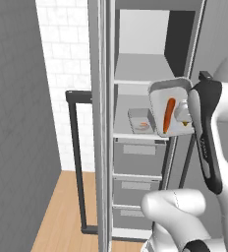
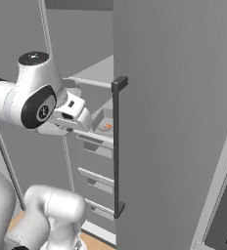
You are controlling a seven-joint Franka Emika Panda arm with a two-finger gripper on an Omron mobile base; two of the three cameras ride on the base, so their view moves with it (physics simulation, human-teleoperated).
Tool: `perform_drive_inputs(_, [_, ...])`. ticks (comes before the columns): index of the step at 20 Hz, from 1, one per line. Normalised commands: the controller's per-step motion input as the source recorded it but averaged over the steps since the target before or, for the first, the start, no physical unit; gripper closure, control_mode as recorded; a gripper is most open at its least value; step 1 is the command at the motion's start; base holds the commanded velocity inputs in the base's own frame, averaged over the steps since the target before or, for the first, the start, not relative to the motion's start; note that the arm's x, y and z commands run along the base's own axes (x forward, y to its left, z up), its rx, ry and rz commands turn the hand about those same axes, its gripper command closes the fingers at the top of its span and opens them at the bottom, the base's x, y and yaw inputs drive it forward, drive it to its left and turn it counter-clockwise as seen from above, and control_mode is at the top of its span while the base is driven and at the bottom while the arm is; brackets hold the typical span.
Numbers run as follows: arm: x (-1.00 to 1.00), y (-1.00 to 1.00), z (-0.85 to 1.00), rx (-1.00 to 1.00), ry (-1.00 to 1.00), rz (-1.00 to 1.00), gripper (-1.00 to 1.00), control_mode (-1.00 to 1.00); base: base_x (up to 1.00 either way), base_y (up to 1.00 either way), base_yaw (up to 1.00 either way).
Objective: Take the meat container that has the shrimp and place it on the second highest rack of the freezer. Then take the vegetable container that has the carrot and lemon and place it on the highest rack of the freezer.
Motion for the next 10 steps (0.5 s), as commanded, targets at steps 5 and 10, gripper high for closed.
perform_drive_inputs(5, [0.65, 0.06, 0.23, 0.0, -0.14, -0.08, 1.0, -1.0, 0.0, 0.0, 0.0])
perform_drive_inputs(10, [0.96, 0.05, -0.11, 0.0, -0.15, -0.1, 1.0, -1.0, 0.0, 0.0, 0.0])
